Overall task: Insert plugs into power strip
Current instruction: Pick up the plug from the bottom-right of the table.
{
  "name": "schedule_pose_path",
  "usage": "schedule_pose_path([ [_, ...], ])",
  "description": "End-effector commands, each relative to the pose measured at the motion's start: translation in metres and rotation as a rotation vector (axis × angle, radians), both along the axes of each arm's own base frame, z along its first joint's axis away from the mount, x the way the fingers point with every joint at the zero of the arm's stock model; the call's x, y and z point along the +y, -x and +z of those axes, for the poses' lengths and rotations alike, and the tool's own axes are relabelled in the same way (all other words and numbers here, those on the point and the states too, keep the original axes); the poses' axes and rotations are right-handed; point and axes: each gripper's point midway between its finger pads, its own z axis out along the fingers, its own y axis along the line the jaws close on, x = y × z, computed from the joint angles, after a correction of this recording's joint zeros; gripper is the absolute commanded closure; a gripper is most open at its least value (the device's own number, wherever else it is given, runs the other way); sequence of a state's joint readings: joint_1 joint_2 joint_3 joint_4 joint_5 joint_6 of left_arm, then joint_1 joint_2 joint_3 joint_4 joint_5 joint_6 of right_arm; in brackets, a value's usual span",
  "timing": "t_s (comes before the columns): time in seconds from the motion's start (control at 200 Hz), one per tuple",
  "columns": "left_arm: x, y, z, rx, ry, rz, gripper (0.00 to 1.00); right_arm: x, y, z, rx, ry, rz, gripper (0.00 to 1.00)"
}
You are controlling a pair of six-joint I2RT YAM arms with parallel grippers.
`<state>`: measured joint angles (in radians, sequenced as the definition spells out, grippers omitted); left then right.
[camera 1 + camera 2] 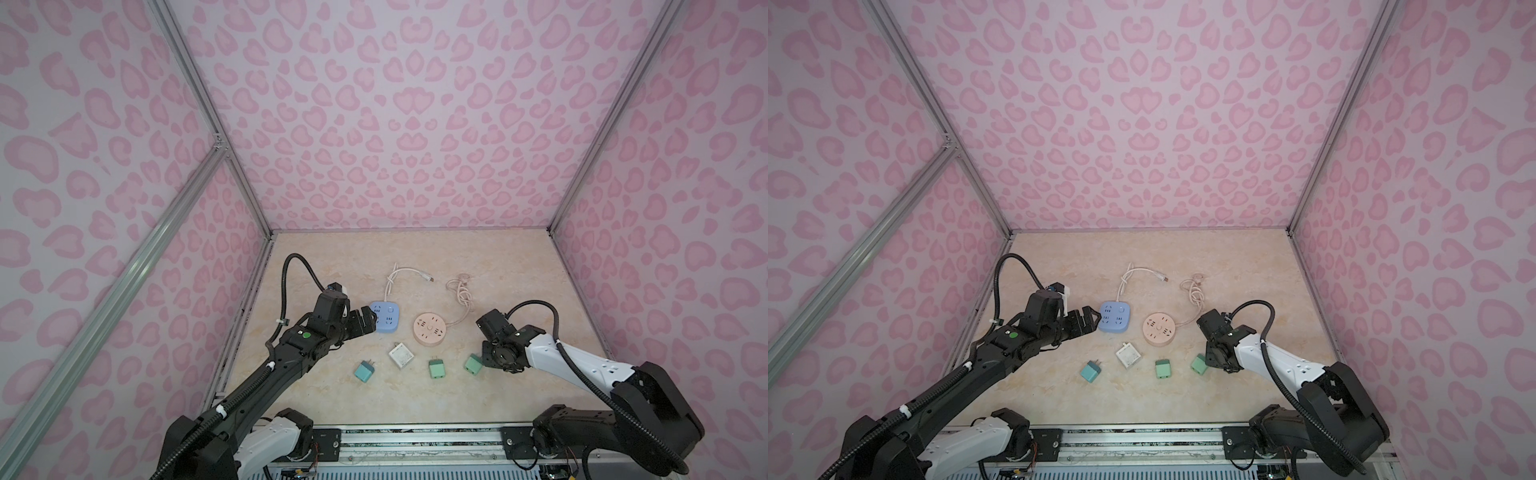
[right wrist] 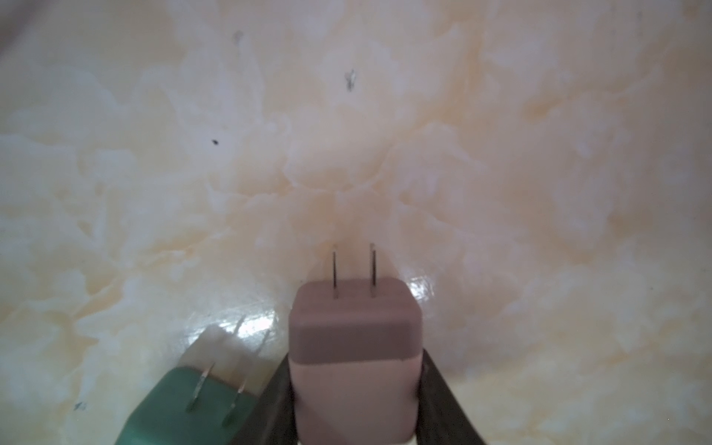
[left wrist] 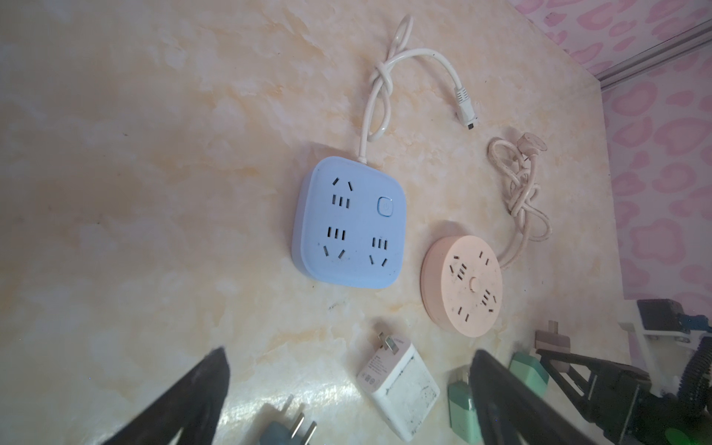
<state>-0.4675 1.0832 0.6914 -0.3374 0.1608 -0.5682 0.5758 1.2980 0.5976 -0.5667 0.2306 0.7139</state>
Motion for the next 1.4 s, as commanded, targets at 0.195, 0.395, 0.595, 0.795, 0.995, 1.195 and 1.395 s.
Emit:
schedule_pose_path([
  [0.195, -0.005, -0.004, 0.005, -0.027, 0.025, -0.007, 0.00, -0.002, 0.003, -0.006, 0.031, 0.021, 0.005, 0.61],
  [0.395, -0.006, -0.004, 0.004, -0.026, 0.024, -0.007, 0.00, -0.002, 0.002, -0.006, 0.031, 0.022, 0.006, 0.60],
  [0.595, -0.008, -0.004, 0.003, -0.019, 0.029, -0.016, 0.00, -0.002, 0.002, -0.007, 0.033, 0.025, 0.006, 0.64],
  [0.795, -0.010, -0.003, 0.001, -0.013, 0.035, -0.024, 0.03, 0.001, -0.001, -0.005, 0.031, 0.022, 0.022, 0.89],
  [0.995, -0.013, 0.000, 0.000, -0.002, 0.040, -0.043, 0.09, 0.005, -0.006, 0.023, -0.015, 0.063, 0.081, 1.00],
  [1.195, -0.027, 0.002, 0.012, 0.008, 0.102, -0.081, 0.14, 0.072, 0.000, 0.085, -0.136, -0.010, 0.395, 1.00],
  [1.395, -0.053, 0.005, 0.027, 0.018, 0.193, -0.132, 0.14, 0.147, 0.025, 0.118, -0.165, -0.200, 0.605, 1.00],
])
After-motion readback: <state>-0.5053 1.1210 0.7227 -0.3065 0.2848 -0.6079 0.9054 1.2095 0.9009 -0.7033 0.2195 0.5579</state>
